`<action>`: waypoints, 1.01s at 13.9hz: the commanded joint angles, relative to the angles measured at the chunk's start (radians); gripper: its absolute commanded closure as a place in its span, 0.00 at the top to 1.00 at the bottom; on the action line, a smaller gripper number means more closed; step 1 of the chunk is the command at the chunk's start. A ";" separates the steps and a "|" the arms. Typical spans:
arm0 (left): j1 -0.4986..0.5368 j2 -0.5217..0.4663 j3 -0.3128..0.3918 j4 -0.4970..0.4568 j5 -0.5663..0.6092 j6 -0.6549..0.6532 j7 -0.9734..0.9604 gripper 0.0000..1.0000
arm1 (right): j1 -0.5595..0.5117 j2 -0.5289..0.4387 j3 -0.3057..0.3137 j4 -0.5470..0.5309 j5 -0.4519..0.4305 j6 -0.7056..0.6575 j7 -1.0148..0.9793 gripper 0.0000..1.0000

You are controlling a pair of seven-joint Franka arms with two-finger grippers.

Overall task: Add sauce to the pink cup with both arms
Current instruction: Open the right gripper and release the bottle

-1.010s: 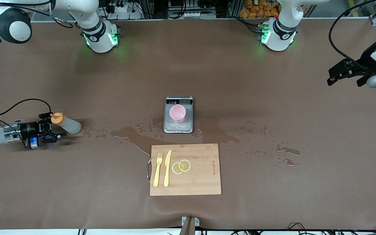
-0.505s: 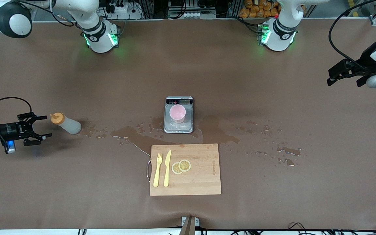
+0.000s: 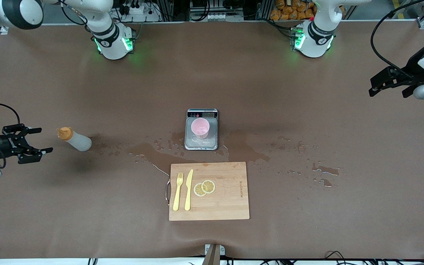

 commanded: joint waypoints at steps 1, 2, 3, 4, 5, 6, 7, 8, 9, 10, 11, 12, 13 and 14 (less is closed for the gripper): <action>0.006 0.002 -0.005 0.013 0.020 -0.008 0.018 1.00 | 0.116 -0.093 -0.006 -0.019 -0.089 0.001 -0.004 1.00; 0.006 0.002 -0.005 0.013 0.020 -0.008 0.018 1.00 | 0.124 -0.102 -0.001 -0.019 -0.081 0.004 -0.020 1.00; 0.006 0.003 -0.005 0.013 0.020 -0.008 0.019 1.00 | 0.131 -0.119 0.005 -0.019 -0.077 0.002 -0.040 1.00; 0.006 0.002 -0.005 0.013 0.018 -0.008 0.018 1.00 | 0.153 -0.151 0.013 -0.023 -0.078 0.010 -0.042 1.00; 0.006 0.002 -0.004 0.013 0.018 -0.008 0.019 1.00 | 0.179 -0.168 0.014 -0.026 -0.087 0.014 -0.037 1.00; 0.006 0.003 -0.004 0.013 0.020 -0.008 0.019 1.00 | 0.193 -0.188 0.013 -0.031 -0.083 0.031 -0.036 1.00; 0.006 0.002 -0.004 0.011 0.018 -0.011 0.018 1.00 | 0.193 -0.210 0.014 -0.057 -0.080 0.040 -0.043 1.00; 0.004 0.002 -0.004 0.013 0.020 -0.011 0.018 1.00 | 0.193 -0.236 0.014 -0.089 -0.080 0.063 -0.054 1.00; 0.006 0.002 -0.004 0.013 0.020 -0.011 0.018 1.00 | 0.197 -0.277 0.016 -0.129 -0.083 0.094 -0.100 1.00; 0.006 0.002 -0.004 0.013 0.020 -0.011 0.018 1.00 | 0.206 -0.314 0.014 -0.170 -0.087 0.123 -0.143 1.00; 0.004 0.002 -0.004 0.013 0.020 -0.011 0.018 1.00 | 0.204 -0.338 0.013 -0.207 -0.087 0.146 -0.175 1.00; 0.006 0.002 -0.004 0.011 0.020 -0.012 0.018 1.00 | 0.197 -0.365 0.011 -0.238 -0.087 0.166 -0.223 1.00; 0.006 0.002 -0.004 0.011 0.020 -0.012 0.018 1.00 | 0.199 -0.404 0.011 -0.280 -0.090 0.188 -0.250 1.00; 0.004 0.002 -0.004 0.011 0.020 -0.012 0.018 1.00 | 0.200 -0.471 0.011 -0.369 -0.098 0.244 -0.263 1.00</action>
